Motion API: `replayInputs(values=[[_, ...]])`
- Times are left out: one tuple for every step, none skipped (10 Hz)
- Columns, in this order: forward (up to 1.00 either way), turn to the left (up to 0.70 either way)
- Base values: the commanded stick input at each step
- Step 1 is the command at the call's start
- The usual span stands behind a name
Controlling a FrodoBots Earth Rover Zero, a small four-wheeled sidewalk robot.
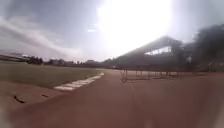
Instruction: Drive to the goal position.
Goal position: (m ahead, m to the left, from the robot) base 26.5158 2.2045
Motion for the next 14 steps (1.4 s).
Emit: replayInputs(values=[[0.7,0.0],[0.7,0.0],[0.7,0.0],[0.7,0.0],[0.7,0.0],[0.7,-0.35],[0.7,-0.35],[0.7,-0.34],[0.7,-0.19],[0.7,-0.05],[0.7,0.0],[0.7,0.0],[0.7,0.0],[0.7,0.0]])
